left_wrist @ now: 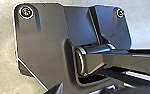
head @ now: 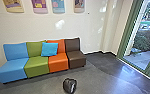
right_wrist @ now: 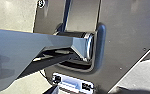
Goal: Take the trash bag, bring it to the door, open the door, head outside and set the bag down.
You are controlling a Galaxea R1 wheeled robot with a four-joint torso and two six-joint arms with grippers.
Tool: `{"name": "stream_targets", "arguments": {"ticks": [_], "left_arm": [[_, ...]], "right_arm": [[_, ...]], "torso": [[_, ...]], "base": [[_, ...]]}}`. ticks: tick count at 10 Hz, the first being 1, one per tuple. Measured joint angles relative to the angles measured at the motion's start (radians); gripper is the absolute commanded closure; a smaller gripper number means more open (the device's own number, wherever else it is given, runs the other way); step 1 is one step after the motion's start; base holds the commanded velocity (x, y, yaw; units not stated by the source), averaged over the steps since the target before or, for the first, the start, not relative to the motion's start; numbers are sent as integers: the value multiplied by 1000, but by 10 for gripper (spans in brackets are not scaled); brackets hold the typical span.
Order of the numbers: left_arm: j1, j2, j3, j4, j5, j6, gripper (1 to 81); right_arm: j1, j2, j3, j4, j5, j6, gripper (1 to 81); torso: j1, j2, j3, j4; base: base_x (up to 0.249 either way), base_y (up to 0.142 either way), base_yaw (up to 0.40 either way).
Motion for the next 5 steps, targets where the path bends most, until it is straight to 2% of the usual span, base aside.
{"name": "stream_targets", "arguments": {"ticks": [5], "left_arm": [[0, 0, 0, 0, 0, 0, 10]], "right_arm": [[0, 0, 0, 0, 0, 0, 10]], "torso": [[0, 0, 0, 0]], "base": [[126, 0, 0]]}}
